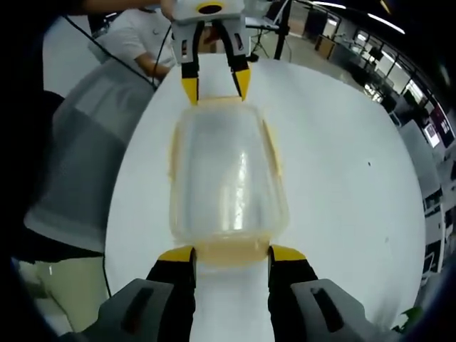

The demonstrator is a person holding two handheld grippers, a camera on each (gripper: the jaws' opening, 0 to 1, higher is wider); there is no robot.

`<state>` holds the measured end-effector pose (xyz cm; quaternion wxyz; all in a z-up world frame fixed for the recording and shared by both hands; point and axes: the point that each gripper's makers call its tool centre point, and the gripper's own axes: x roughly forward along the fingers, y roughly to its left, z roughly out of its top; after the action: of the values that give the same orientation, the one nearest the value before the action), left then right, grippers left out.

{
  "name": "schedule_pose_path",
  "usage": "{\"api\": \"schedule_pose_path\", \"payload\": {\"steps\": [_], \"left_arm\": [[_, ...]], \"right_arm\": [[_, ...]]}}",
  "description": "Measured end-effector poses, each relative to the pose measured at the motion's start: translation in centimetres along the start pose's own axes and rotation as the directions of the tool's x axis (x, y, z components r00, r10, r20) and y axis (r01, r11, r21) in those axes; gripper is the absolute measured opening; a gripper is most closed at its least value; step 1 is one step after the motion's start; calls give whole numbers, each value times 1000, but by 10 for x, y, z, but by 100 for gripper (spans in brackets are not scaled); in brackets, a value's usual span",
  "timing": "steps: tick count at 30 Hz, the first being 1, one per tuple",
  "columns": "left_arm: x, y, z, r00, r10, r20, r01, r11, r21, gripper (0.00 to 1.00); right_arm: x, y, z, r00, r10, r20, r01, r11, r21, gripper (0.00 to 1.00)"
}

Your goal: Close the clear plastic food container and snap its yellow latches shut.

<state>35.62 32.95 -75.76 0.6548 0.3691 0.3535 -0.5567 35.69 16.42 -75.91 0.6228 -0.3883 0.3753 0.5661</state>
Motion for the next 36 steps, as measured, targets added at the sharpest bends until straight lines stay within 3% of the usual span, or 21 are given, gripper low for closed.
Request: {"api": "schedule_pose_path", "payload": {"steps": [23, 36], "left_arm": [[17, -4, 18, 999, -33, -7, 33, 999, 1, 37], [23, -8, 14, 999, -43, -16, 43, 999, 3, 37]], "right_arm": [[-3, 3, -26, 1000, 2, -12, -1, 1000, 28, 39], [4, 10, -29, 1000, 8, -8, -8, 999, 45, 39]]}}
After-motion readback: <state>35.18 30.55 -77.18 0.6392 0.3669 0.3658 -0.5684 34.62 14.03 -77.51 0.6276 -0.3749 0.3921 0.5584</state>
